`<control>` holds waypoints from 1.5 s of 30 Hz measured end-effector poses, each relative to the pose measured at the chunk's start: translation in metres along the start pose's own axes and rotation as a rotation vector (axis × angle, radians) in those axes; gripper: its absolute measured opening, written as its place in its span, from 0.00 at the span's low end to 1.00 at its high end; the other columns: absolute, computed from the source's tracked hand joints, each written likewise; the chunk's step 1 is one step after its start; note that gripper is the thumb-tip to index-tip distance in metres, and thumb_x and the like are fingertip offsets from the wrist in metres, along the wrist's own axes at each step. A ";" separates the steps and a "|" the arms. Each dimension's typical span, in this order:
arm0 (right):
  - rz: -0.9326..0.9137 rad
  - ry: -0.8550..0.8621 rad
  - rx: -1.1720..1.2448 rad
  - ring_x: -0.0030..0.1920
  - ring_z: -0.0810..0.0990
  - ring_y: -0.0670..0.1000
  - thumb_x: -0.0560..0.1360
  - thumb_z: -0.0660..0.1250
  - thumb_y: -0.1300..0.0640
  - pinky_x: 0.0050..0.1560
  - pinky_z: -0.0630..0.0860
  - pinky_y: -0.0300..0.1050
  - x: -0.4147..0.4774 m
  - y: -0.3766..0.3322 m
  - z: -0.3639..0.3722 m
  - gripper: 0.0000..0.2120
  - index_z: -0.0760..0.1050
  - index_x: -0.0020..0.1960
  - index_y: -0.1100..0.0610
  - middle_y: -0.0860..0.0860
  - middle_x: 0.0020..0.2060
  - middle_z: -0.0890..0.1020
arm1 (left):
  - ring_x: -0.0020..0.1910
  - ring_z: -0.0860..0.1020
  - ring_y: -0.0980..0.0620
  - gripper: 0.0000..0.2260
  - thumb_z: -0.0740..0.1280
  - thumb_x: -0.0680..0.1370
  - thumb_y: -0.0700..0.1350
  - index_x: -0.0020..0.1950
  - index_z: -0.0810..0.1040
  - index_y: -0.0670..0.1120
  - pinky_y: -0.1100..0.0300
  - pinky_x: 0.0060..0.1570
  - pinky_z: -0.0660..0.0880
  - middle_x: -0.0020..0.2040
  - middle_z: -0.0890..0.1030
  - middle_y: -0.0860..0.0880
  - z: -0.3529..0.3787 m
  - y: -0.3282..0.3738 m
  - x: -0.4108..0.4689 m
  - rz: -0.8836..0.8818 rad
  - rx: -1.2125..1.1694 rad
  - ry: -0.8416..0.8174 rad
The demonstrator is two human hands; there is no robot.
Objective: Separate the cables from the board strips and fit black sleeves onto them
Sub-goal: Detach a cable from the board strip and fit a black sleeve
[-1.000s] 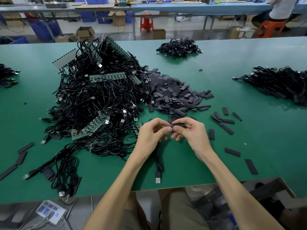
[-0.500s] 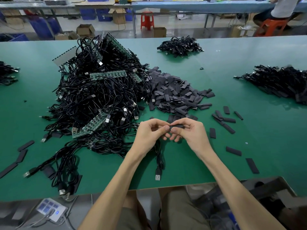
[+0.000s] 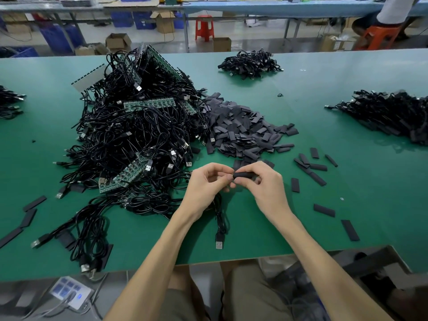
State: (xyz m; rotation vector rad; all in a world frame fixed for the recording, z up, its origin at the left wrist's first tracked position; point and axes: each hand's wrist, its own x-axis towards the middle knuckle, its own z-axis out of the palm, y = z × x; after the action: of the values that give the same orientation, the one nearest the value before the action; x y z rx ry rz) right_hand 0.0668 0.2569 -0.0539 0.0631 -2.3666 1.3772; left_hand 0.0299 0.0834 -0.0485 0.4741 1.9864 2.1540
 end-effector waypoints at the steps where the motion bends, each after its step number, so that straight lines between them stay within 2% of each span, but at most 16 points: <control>1: -0.056 0.033 -0.077 0.46 0.79 0.39 0.72 0.78 0.61 0.46 0.70 0.29 -0.001 -0.002 0.000 0.07 0.85 0.48 0.53 0.45 0.45 0.82 | 0.39 0.83 0.51 0.06 0.71 0.78 0.33 0.54 0.81 0.34 0.61 0.40 0.79 0.40 0.85 0.42 0.000 0.000 0.000 -0.001 -0.010 0.004; 2: -0.098 0.049 -0.130 0.47 0.78 0.41 0.73 0.78 0.61 0.49 0.70 0.30 -0.002 -0.003 0.000 0.06 0.86 0.50 0.55 0.46 0.46 0.81 | 0.39 0.83 0.51 0.06 0.71 0.78 0.33 0.54 0.81 0.34 0.61 0.40 0.79 0.39 0.85 0.43 0.000 -0.001 0.000 -0.001 -0.014 0.008; 6: -0.240 0.087 -0.358 0.50 0.79 0.55 0.76 0.75 0.59 0.53 0.77 0.49 -0.009 -0.007 0.004 0.10 0.85 0.56 0.61 0.53 0.46 0.81 | 0.39 0.84 0.49 0.04 0.70 0.79 0.33 0.53 0.82 0.36 0.60 0.40 0.80 0.40 0.85 0.42 -0.001 -0.002 0.000 0.004 -0.004 0.026; 9: -0.248 0.094 -0.365 0.49 0.80 0.58 0.77 0.74 0.61 0.53 0.79 0.57 -0.010 -0.010 0.003 0.09 0.85 0.55 0.63 0.55 0.46 0.83 | 0.40 0.84 0.49 0.04 0.70 0.79 0.33 0.53 0.82 0.38 0.61 0.41 0.80 0.41 0.86 0.41 -0.002 -0.004 0.000 0.003 -0.002 0.013; 11: -0.252 0.097 -0.356 0.49 0.81 0.59 0.77 0.74 0.62 0.53 0.79 0.59 -0.010 -0.010 0.002 0.07 0.85 0.53 0.64 0.55 0.45 0.83 | 0.41 0.85 0.49 0.05 0.70 0.79 0.33 0.53 0.83 0.39 0.61 0.42 0.80 0.42 0.86 0.40 -0.003 -0.004 -0.001 0.002 -0.005 0.000; 22: -0.328 0.061 -0.409 0.45 0.80 0.59 0.76 0.73 0.62 0.50 0.79 0.57 -0.013 -0.017 0.001 0.06 0.84 0.51 0.64 0.56 0.42 0.81 | 0.39 0.84 0.46 0.04 0.70 0.79 0.33 0.53 0.82 0.36 0.59 0.42 0.81 0.40 0.85 0.39 -0.003 -0.006 -0.001 -0.013 0.009 0.002; 31: -0.369 0.067 -0.465 0.45 0.81 0.59 0.78 0.72 0.60 0.48 0.79 0.55 -0.014 -0.017 0.003 0.07 0.83 0.52 0.65 0.57 0.43 0.81 | 0.38 0.83 0.49 0.04 0.71 0.79 0.35 0.53 0.83 0.37 0.60 0.43 0.80 0.39 0.85 0.42 -0.005 -0.006 0.000 0.010 -0.014 0.011; 41: -0.343 0.059 -0.457 0.47 0.81 0.58 0.78 0.72 0.61 0.48 0.79 0.52 -0.016 -0.017 0.004 0.07 0.83 0.54 0.65 0.57 0.45 0.81 | 0.37 0.84 0.49 0.05 0.71 0.79 0.34 0.54 0.82 0.35 0.61 0.42 0.81 0.41 0.86 0.39 -0.005 -0.005 -0.002 0.000 -0.054 -0.012; 45: -0.279 0.095 -0.408 0.49 0.80 0.57 0.79 0.72 0.61 0.51 0.76 0.46 -0.014 -0.015 0.004 0.08 0.83 0.55 0.64 0.56 0.46 0.81 | 0.41 0.84 0.48 0.05 0.71 0.79 0.36 0.53 0.82 0.38 0.61 0.42 0.81 0.42 0.86 0.42 -0.004 -0.005 -0.001 0.023 -0.041 0.007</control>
State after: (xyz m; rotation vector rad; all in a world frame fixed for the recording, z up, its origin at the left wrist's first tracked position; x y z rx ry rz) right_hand 0.0823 0.2435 -0.0485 0.1995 -2.3999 0.7407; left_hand 0.0292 0.0794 -0.0542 0.4855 1.9457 2.2086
